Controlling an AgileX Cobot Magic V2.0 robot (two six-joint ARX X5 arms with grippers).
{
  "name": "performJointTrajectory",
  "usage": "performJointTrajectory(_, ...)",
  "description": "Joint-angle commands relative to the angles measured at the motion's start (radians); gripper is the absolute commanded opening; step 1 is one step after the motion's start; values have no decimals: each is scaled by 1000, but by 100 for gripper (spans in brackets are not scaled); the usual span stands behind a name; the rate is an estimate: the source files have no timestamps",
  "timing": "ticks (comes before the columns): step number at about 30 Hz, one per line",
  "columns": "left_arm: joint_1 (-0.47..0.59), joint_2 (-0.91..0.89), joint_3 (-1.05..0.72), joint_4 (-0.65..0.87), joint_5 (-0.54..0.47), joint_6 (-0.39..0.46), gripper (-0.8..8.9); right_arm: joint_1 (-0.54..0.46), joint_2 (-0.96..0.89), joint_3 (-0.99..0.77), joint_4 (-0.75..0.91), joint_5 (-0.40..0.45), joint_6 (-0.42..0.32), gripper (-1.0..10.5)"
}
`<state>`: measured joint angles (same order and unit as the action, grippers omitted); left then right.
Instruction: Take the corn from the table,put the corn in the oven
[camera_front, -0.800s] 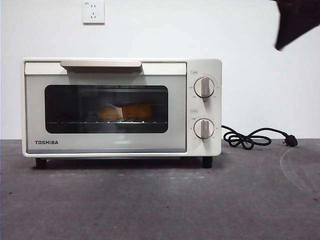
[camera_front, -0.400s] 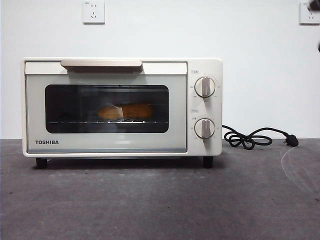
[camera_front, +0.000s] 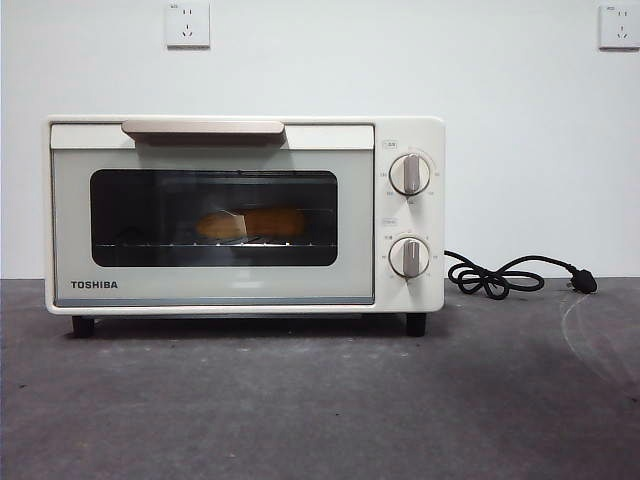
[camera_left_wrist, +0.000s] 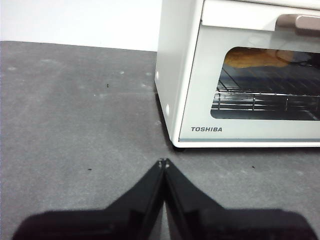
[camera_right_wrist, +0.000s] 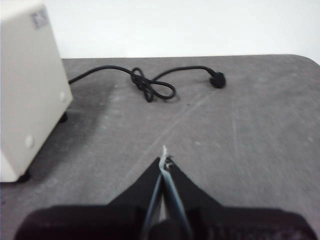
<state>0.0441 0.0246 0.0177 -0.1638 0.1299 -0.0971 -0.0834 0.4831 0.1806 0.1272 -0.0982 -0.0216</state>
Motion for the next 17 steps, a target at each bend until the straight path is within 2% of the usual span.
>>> performJointTrajectory(1,3,3,-7,8,0,12,-4,-10,-105,-57,0,5,26,1)
performJointTrajectory(11,3,8,-7,8,0,12,-4,-10,-350,-167,-132,5,26,1)
performJointTrajectory(15,3,8,-7,8,0,12,-4,-9,-416,-166,-292,5,18,1)
performJointTrajectory(17,3,8,-7,8,0,12,-4,-8,-444,-166,-307,11,19,1)
